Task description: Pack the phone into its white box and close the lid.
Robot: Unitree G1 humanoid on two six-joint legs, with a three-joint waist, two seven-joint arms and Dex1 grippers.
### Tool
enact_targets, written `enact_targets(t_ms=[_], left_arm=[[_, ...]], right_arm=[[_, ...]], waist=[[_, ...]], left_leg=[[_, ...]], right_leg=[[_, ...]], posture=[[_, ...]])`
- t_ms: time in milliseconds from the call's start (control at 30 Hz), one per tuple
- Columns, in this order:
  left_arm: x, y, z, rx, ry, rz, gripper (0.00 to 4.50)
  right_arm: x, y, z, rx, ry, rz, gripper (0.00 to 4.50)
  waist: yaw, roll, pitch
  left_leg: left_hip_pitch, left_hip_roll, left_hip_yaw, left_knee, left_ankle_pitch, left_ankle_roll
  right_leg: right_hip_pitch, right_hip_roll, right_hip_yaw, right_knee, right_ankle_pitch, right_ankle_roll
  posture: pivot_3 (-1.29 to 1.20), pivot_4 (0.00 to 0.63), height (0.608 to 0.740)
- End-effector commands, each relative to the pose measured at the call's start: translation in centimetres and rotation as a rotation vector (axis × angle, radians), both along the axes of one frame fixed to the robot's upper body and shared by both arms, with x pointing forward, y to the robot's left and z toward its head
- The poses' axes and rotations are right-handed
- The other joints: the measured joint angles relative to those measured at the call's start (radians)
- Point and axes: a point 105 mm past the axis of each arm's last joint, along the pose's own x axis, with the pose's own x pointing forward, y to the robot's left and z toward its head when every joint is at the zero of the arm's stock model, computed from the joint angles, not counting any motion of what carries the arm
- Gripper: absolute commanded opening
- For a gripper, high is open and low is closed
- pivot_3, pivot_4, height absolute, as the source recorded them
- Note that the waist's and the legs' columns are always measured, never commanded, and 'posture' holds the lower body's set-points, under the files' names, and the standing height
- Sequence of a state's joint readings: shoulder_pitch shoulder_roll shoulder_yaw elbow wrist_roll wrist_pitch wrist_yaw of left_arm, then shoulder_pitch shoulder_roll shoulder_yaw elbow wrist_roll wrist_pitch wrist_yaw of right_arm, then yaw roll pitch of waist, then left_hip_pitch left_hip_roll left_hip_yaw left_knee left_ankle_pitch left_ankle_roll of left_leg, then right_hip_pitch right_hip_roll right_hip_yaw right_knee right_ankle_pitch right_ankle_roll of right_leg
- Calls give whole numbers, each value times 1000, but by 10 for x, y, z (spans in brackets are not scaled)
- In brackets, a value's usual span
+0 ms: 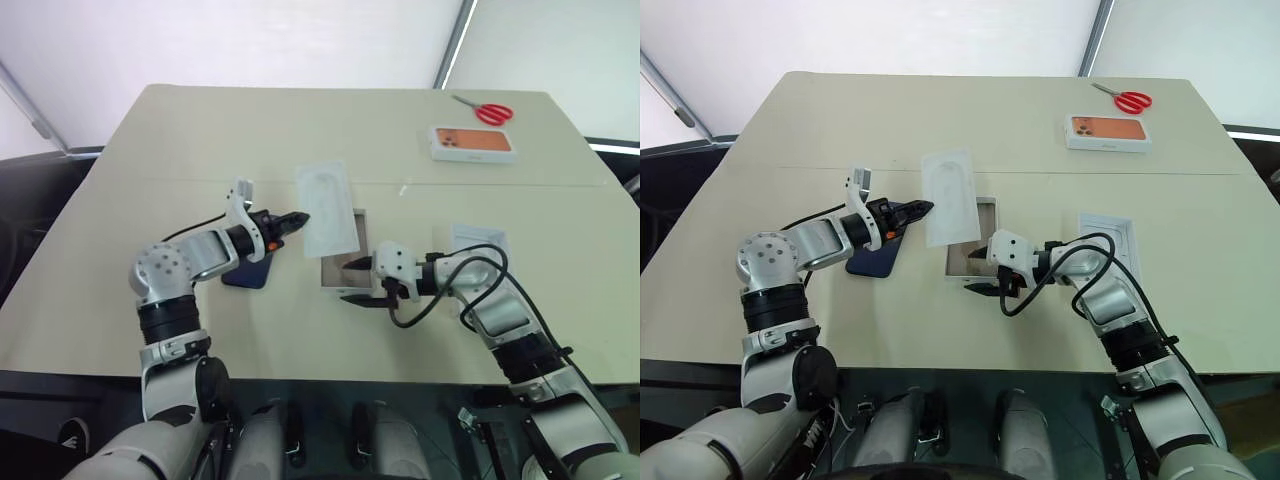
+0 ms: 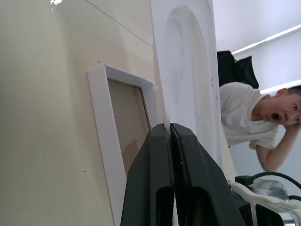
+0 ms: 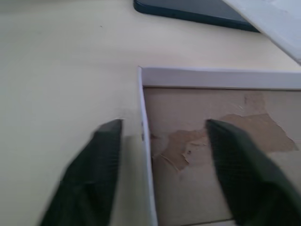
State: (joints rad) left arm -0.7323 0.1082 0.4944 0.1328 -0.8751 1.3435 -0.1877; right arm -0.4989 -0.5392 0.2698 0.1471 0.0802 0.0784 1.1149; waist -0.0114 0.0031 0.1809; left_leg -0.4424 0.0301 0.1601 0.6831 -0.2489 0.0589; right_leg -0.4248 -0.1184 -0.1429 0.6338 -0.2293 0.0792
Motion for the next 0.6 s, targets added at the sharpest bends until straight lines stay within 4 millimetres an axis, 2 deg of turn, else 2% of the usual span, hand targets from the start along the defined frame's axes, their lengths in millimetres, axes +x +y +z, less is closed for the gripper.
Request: enact_targets(t_ms=[33, 200, 367, 467, 600], left_arm=[[-4, -1, 8, 1, -38, -7, 0], [-12, -6, -1, 23, -17, -33, 0], [-14, -12, -10, 58, -3, -65, 0], [-13, -17, -14, 68, 9, -89, 0], [-10, -23, -18, 92, 23, -106, 0]], right_arm=[[-4, -13, 26, -8, -80, 22, 4033], [2, -58, 39, -56, -97, -79, 4033], [12, -85, 41, -86, -118, -167, 4033], [17, -91, 38, -92, -130, -194, 4033], [18, -88, 38, -85, -145, -188, 4033]], waist=[[1, 0, 0], [4, 0, 0], [0, 0, 0], [1, 0, 0], [2, 0, 0]], left_leg=[[0, 0, 0, 0, 0, 0], [0, 0, 0, 0, 0, 0], [0, 0, 0, 0, 0, 0], [0, 0, 0, 0, 0, 0], [0, 0, 0, 0, 0, 0]], right_leg=[[0, 0, 0, 0, 0, 0], [0, 0, 0, 0, 0, 0], [0, 0, 0, 0, 0, 0], [0, 0, 0, 0, 0, 0], [0, 0, 0, 0, 0, 0]], posture=[[0, 150, 738], [0, 150, 738], [0, 150, 738], [0, 150, 738], [0, 150, 738]])
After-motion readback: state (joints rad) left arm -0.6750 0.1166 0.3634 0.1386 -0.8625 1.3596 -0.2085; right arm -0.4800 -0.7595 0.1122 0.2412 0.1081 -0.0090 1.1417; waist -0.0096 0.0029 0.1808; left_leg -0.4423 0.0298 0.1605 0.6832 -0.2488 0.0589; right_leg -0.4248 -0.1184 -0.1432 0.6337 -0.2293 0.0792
